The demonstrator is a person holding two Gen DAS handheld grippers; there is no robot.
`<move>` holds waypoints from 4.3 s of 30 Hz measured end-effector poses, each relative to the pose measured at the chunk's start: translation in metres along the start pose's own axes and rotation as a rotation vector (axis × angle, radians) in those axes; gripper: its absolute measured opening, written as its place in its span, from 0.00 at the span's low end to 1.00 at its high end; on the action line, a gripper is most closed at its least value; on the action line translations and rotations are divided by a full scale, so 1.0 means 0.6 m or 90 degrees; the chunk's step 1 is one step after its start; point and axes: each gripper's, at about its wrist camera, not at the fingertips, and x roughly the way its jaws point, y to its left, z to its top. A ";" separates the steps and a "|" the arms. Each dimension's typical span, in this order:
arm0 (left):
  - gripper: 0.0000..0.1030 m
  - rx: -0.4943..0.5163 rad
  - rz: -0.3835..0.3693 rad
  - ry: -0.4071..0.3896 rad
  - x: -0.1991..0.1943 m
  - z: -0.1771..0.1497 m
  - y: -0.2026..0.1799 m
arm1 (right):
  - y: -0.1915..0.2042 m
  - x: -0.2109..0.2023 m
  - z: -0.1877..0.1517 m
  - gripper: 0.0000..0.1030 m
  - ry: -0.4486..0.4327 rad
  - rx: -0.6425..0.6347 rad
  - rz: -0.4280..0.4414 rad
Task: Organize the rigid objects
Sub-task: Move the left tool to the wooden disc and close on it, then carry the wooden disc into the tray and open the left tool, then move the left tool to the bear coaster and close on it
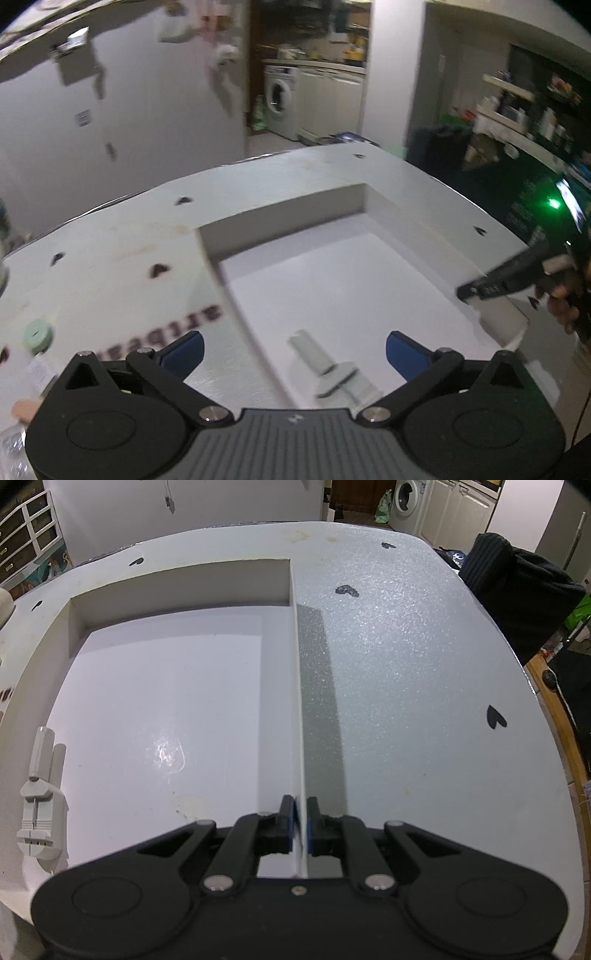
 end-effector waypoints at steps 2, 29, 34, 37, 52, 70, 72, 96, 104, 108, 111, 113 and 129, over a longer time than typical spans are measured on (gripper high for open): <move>1.00 -0.021 0.011 -0.001 -0.009 -0.007 0.017 | -0.001 0.000 0.000 0.07 0.000 0.000 0.001; 0.71 0.003 0.040 0.108 0.035 -0.154 0.088 | 0.001 -0.002 0.000 0.08 -0.001 -0.002 -0.001; 0.71 0.002 0.030 0.090 0.050 -0.148 0.091 | 0.001 -0.001 0.000 0.08 -0.001 -0.001 -0.001; 0.71 0.002 0.027 0.084 0.058 -0.142 0.089 | 0.001 -0.002 0.000 0.09 -0.002 -0.001 -0.001; 0.66 -0.084 0.044 0.044 0.019 -0.112 0.107 | 0.002 -0.001 -0.001 0.09 -0.004 -0.001 -0.001; 0.66 0.033 -0.140 0.014 0.042 0.037 -0.037 | 0.002 -0.001 0.000 0.08 -0.003 -0.001 -0.001; 0.66 0.058 -0.155 0.033 0.060 0.036 -0.062 | 0.002 -0.001 0.000 0.08 -0.003 -0.001 -0.001; 0.66 0.119 -0.169 0.147 0.164 -0.006 -0.138 | 0.001 -0.001 -0.001 0.09 -0.004 0.002 0.000; 0.76 0.124 -0.169 0.145 0.161 -0.007 -0.139 | 0.001 -0.001 -0.001 0.09 -0.004 0.002 0.000; 0.80 0.124 -0.176 0.129 0.148 -0.001 -0.137 | 0.002 -0.001 -0.001 0.09 -0.004 0.002 0.000; 0.83 0.127 -0.173 0.104 0.129 0.010 -0.130 | 0.002 -0.001 -0.001 0.09 -0.004 0.002 0.001; 0.85 0.119 -0.166 0.085 0.116 0.021 -0.121 | 0.002 -0.001 -0.001 0.09 -0.004 0.002 0.000; 1.00 -0.023 0.010 -0.035 0.027 0.065 0.013 | 0.002 -0.001 -0.001 0.08 -0.005 0.003 0.001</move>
